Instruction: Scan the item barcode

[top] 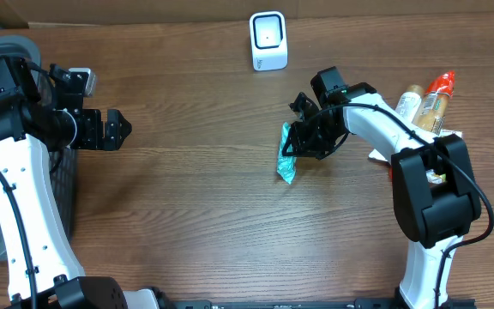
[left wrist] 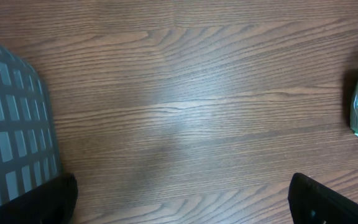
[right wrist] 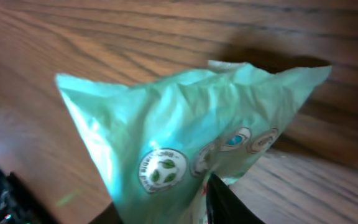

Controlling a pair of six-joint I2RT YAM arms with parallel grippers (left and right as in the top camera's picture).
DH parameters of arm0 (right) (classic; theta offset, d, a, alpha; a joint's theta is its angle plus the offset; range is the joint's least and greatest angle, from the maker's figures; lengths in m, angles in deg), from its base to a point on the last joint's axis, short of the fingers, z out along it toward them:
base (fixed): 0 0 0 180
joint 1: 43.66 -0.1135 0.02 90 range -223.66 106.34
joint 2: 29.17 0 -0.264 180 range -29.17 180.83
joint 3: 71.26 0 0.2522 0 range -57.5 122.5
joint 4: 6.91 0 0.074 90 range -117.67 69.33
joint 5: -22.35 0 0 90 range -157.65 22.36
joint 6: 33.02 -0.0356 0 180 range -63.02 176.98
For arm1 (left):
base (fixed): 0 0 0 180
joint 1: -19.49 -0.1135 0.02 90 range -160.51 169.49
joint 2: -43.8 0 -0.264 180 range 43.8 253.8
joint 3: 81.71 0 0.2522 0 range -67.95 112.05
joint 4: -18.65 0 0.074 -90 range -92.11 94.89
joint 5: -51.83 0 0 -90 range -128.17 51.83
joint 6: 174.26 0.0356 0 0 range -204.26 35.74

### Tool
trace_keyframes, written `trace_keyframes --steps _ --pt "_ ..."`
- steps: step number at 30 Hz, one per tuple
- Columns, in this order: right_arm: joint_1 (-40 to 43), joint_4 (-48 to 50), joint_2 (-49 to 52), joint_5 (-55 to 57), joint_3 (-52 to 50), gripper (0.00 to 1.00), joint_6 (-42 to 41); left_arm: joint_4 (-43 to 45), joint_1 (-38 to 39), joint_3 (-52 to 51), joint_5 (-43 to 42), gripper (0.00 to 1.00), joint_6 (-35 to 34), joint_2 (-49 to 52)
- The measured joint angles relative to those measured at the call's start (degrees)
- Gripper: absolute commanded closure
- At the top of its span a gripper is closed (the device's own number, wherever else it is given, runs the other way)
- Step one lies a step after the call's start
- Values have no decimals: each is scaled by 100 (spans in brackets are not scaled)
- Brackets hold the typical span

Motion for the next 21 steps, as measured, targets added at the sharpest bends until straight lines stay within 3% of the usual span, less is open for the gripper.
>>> trace_keyframes --steps 4,8,11,13,18,21 --pt "-26 -76 -4 437 0 67 -164 0 0 2 0 0 0 0" --pt "-44 -269 -52 802 46 79 -282 0 2 2 0 0 2 0" --pt "-42 -527 -61 1016 177 93 -289 0 4 2 0 0 0 0" --pt "-46 -669 -61 1036 262 96 -216 0 4 0 0 0 0 0" --pt "-114 -468 -61 57 286 96 46 0 4 0 2 0 2 0" --pt "-278 223 -63 -844 234 96 120 0 4 2 0 1 2 0"
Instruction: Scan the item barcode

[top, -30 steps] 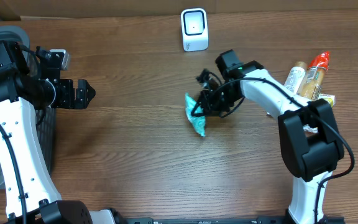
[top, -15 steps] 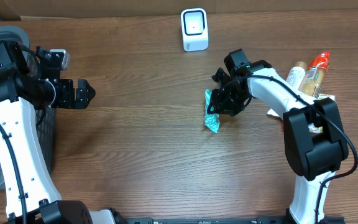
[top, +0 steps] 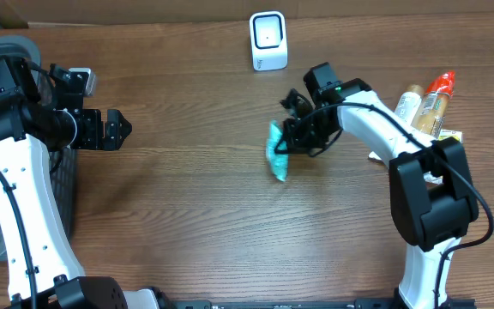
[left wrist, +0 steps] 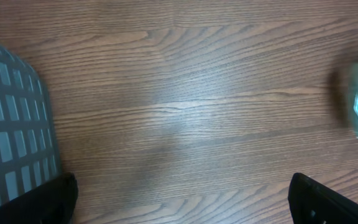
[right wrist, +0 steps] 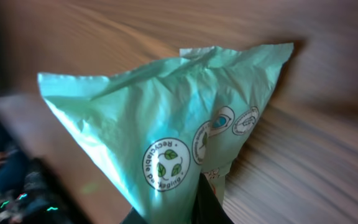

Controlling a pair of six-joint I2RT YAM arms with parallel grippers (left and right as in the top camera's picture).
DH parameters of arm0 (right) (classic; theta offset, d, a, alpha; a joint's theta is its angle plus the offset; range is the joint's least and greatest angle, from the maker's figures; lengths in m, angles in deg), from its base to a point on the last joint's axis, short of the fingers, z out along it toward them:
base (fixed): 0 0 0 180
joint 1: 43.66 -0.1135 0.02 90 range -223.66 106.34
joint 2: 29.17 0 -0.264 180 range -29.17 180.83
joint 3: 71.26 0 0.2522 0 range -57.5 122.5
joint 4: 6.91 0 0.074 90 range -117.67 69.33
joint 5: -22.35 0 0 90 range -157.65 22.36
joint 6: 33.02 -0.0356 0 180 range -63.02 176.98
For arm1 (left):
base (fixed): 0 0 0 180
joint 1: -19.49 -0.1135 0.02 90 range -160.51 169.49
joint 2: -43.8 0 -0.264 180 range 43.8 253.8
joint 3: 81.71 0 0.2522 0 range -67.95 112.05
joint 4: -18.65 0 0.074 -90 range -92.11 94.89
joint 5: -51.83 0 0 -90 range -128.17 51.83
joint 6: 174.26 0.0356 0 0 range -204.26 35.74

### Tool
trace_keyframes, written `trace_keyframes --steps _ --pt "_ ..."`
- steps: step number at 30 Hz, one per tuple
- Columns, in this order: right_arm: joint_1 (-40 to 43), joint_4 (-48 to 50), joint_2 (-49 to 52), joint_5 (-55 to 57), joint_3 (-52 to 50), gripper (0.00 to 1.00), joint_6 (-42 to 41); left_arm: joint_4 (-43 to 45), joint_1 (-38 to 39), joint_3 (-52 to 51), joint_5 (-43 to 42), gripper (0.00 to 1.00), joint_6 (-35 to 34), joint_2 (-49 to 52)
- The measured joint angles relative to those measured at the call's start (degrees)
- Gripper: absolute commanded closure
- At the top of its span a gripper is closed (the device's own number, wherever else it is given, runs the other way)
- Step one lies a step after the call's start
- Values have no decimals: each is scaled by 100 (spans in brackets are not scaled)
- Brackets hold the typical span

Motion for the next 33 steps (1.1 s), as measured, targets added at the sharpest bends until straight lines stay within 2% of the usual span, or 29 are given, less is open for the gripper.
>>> trace_keyframes --steps 6,13,20,21,23,33 --pt "-420 1314 2 -1095 -754 96 -216 2 0 -2 0 0 0 0" --pt "-361 1097 87 -621 -957 73 -599 0 0 -2 2 0 0 0" --pt "-216 839 87 -144 -944 55 -881 0 0 -2 0 1 -2 0" --pt "-203 756 87 -98 -931 48 -909 0 0 0 0 0 -2 0" --pt "-162 417 87 107 -835 0 -938 0 0 -2 0 0 0 0" --pt "-90 -1320 70 1943 264 0 -688 0 0 -2 2 1 0 0"
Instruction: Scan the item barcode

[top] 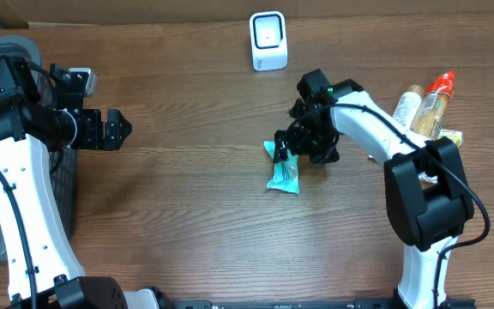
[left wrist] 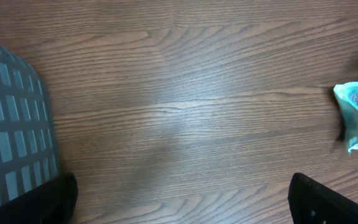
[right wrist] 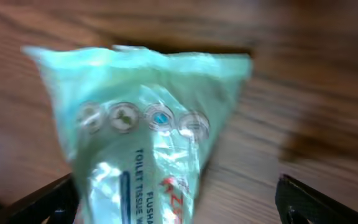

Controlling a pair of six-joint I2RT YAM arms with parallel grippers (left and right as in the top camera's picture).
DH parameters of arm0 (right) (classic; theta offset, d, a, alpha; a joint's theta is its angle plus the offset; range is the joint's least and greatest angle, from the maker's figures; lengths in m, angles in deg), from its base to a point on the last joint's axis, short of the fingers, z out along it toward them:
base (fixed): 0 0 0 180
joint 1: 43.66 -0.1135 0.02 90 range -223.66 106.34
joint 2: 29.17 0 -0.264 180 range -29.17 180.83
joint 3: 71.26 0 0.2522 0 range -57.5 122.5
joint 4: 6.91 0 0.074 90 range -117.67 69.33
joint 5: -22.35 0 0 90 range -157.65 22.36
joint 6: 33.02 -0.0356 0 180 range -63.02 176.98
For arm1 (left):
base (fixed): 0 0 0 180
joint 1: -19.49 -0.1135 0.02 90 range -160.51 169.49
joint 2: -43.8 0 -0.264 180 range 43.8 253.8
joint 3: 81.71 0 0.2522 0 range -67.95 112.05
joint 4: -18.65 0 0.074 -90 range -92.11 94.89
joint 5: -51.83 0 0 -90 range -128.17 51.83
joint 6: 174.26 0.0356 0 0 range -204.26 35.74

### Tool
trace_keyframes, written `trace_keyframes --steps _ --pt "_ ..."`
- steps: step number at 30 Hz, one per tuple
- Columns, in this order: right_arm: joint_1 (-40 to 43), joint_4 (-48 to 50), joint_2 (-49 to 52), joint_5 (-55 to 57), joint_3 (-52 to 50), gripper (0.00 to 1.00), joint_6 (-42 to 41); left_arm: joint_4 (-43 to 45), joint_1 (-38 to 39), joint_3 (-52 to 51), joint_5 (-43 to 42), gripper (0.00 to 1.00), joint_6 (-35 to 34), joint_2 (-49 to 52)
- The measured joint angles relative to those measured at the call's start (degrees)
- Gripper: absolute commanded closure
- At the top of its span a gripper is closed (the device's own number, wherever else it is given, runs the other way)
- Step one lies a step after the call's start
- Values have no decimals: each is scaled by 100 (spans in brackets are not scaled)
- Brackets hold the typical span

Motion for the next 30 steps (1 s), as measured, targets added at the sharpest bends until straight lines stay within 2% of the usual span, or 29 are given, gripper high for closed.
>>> trace_keyframes --steps 8,12,16,17,18,20,30 --pt "-227 -817 -85 920 754 0 269 0 0 0 -2 1 -2 0" --pt "-883 -935 -332 1764 968 0 66 0 0 0 -2 1 -2 0" --pt "-1700 -629 -420 2332 990 0 -269 2 0 0 -2 0 0 0" --pt "-1853 -494 -417 2354 981 2 -328 0 0 0 -2 0 -2 0" --pt "-2013 -348 -413 2369 962 13 -396 2 -2 2 0 1 0 0" --pt "-2199 -195 -413 2439 905 25 -457 0 0 0 0 0 -2 0" --pt "-2188 -243 -131 3241 597 28 -638 -2 0 2 -2 0 -2 0"
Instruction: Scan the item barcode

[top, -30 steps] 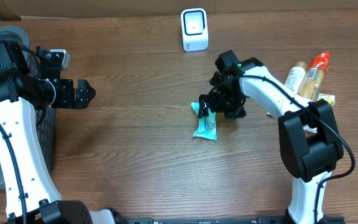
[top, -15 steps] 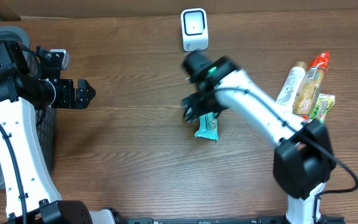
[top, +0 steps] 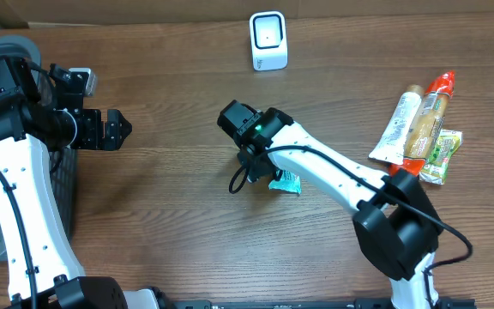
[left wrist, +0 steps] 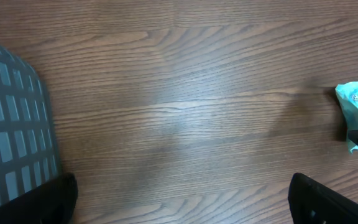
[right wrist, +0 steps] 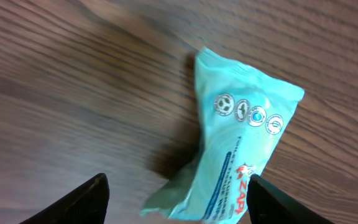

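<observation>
The item is a teal tissue packet [right wrist: 247, 155] lying flat on the wooden table, printed face up. In the overhead view the packet [top: 288, 182] peeks out from under my right arm. It also shows at the right edge of the left wrist view. My right gripper [right wrist: 178, 199] hovers open over the packet's near end, gripping nothing, and its head [top: 249, 137] sits left of the packet. The white scanner [top: 268, 40] stands at the back of the table. My left gripper [top: 117, 129] is open and far to the left, its fingers [left wrist: 328, 202] over bare wood.
Two squeeze bottles and sachets [top: 420, 112] and a green packet [top: 442, 154] lie at the right. A grey slatted basket [left wrist: 11, 124] stands at the left edge, under my left arm. A black cable [top: 235, 182] hangs from my right wrist.
My right arm has swung left, so its wrist is now left of the packet instead of right of it. The packet lies in the same spot. The left arm has not moved.
My right gripper was shut on the teal packet, holding it up right of centre. Then it held it a little farther left. Then the packet lay on the table with the gripper open over it. Now the wrist has shifted left across it.
</observation>
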Controlling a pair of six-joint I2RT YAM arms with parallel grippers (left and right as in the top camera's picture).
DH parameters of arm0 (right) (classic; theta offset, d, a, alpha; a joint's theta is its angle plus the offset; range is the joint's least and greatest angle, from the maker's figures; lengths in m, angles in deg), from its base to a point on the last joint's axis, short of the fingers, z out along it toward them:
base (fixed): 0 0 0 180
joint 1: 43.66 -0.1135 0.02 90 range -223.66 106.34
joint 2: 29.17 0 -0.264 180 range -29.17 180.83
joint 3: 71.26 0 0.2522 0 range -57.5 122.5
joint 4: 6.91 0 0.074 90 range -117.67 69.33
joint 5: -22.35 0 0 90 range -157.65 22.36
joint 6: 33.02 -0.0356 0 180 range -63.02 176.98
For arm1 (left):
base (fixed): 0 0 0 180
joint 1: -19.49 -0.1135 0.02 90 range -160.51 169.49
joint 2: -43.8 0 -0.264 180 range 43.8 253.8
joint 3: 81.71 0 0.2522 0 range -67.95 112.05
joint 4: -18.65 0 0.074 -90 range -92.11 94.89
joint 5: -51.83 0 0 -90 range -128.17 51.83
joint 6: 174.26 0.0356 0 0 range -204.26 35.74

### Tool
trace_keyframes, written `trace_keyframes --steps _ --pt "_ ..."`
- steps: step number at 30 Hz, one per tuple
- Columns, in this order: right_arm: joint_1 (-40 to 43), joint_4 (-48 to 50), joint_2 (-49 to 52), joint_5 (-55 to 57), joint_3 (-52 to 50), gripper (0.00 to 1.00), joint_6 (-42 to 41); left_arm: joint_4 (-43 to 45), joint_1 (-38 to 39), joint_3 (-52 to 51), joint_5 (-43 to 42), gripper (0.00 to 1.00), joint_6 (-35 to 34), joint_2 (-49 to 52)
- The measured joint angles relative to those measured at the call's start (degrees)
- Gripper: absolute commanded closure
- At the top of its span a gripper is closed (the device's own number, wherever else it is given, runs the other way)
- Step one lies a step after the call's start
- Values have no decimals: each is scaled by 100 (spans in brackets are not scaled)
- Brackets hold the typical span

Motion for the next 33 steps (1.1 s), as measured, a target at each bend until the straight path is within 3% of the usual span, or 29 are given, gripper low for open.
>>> trace_keyframes --steps 7,13,21,23,24,33 --pt "-162 -85 271 658 -20 29 -155 2 0 -2 0 0 2 0" --pt "-214 -297 605 857 -20 39 -260 4 0 -2 0 1 0 0" --pt "-225 -457 874 1106 -31 76 -337 2 0 -2 0 1 0 0" --pt "-225 -461 874 1145 -31 93 -356 2 0 0 0 0 2 0" --pt "-225 -466 874 1161 -31 96 -345 2 0 0 0 1 2 0" --pt "-219 -691 852 813 90 96 -282 2 0 -2 0 0 2 0"
